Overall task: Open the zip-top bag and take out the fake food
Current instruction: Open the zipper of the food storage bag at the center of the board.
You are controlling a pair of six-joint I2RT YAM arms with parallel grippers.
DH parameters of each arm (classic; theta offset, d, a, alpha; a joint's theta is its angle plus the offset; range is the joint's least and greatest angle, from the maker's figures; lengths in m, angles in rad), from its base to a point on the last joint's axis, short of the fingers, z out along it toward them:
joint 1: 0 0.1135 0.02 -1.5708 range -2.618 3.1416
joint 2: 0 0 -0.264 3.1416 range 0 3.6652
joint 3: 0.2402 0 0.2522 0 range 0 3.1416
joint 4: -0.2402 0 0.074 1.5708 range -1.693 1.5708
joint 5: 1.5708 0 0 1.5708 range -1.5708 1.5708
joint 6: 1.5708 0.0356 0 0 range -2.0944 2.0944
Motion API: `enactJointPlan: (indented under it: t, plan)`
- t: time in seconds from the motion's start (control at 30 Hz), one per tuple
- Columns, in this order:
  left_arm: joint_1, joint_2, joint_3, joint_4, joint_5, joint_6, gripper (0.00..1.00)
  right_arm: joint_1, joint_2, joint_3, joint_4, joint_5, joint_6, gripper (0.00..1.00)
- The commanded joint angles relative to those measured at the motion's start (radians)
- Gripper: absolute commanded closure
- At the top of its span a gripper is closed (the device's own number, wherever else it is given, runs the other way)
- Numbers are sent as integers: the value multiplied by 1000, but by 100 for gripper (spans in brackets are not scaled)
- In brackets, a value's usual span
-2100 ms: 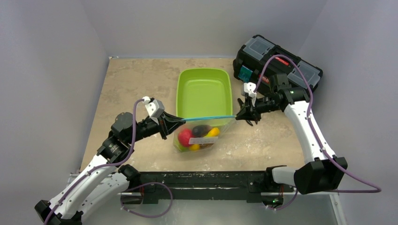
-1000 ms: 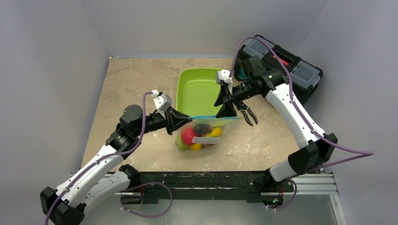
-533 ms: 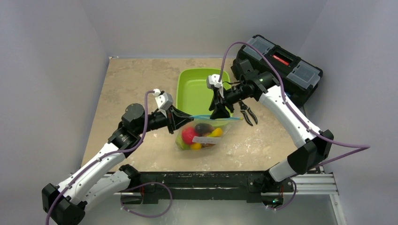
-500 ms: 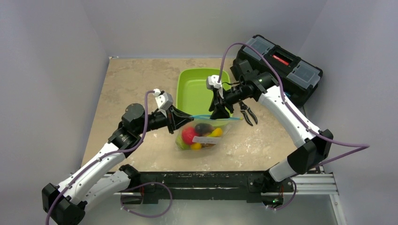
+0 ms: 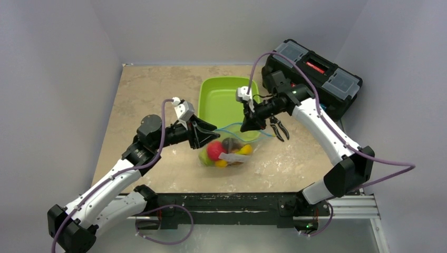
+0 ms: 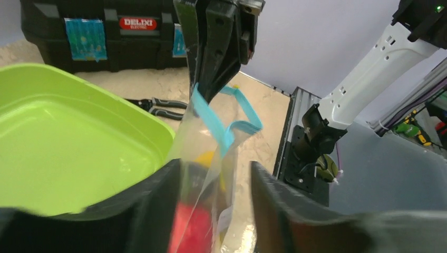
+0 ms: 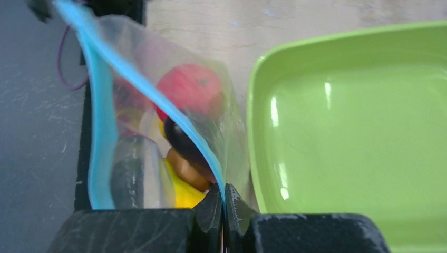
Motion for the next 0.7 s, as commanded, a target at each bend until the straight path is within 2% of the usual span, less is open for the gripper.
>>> enactJointPlan:
  t: [0.0, 0.1, 0.3, 0.43, 0.67]
  plan:
    - [5, -33, 69, 22, -4, -53, 38, -139, -118, 15, -103, 15, -59, 100]
    - [5, -38, 85, 23, -13, -61, 29, -192, -178, 22, -177, 64, -101, 100]
    - [4, 17, 136, -21, -6, -74, 26, -428, -245, 63, -226, 151, -86, 100]
    - [5, 57, 146, -24, 3, -118, 25, -532, -282, 86, -171, 208, -11, 100]
    - [4, 136, 211, -32, 37, -223, 22, -600, -284, 69, -2, 355, 209, 100]
